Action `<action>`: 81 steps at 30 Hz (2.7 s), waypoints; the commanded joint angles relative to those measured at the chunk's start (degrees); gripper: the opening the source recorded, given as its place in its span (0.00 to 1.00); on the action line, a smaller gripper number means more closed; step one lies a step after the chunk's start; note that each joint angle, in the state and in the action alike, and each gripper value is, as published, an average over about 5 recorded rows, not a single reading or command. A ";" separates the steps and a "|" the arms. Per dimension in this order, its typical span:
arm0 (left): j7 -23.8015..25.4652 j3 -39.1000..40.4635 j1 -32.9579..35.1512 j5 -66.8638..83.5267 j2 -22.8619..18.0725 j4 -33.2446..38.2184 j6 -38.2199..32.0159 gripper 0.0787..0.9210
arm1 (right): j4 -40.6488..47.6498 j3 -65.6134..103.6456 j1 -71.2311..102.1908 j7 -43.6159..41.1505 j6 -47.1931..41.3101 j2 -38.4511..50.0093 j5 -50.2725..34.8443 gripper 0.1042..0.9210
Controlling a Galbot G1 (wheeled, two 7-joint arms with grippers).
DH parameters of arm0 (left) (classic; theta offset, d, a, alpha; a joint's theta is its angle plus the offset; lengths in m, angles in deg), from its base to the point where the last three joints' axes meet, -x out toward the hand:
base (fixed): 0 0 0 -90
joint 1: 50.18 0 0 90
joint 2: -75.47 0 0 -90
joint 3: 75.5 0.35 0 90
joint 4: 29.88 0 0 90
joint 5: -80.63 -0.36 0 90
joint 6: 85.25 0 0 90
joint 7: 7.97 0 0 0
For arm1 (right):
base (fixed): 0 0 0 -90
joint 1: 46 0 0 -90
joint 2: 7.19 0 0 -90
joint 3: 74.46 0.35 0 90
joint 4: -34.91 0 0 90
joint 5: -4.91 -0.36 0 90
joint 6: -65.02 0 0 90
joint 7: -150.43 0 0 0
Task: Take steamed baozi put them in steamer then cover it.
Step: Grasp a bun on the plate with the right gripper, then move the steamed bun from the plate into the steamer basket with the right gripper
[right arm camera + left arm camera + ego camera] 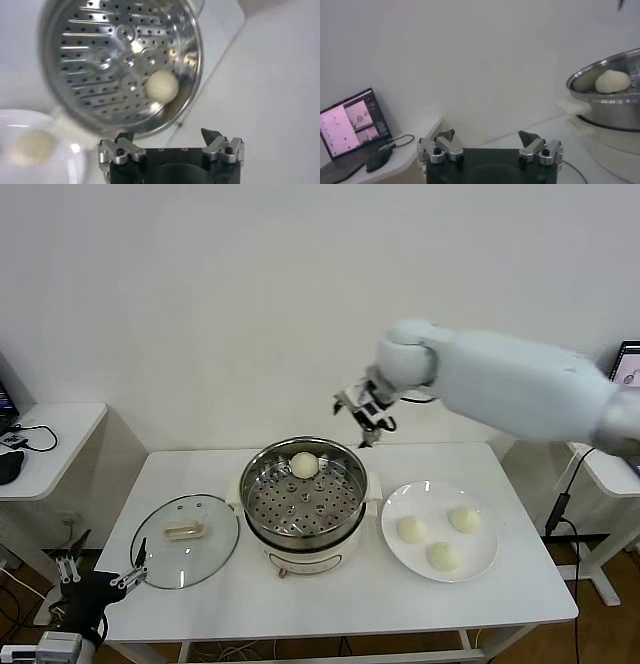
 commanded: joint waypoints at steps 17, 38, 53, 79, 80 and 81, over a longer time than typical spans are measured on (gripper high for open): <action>0.06 -0.88 0.27 0.15 0.10 -0.81 0.07 0.88 | -6.12 11.62 24.24 -0.24 -4.75 17.99 7.57 0.88; 0.16 -1.02 -0.07 -0.02 -0.02 -3.25 0.09 0.88 | 11.20 15.96 34.33 -0.51 -2.76 1.61 16.13 0.88; 0.18 -0.83 -0.66 0.06 -0.18 -3.81 0.00 0.88 | 17.76 18.32 37.98 -0.45 -1.77 -2.37 19.20 0.87; 0.20 -0.89 -0.74 0.22 0.23 -2.69 0.02 0.88 | 8.86 15.44 20.77 -5.94 -2.54 6.72 12.79 0.66; 0.21 -0.84 -0.80 0.24 0.28 -2.60 0.03 0.88 | 8.31 14.43 18.99 -5.97 -2.63 7.38 12.07 0.66; 0.21 -0.76 -0.88 0.25 0.33 -2.50 0.04 0.88 | 7.76 13.52 17.16 -5.99 -2.74 7.86 11.22 0.66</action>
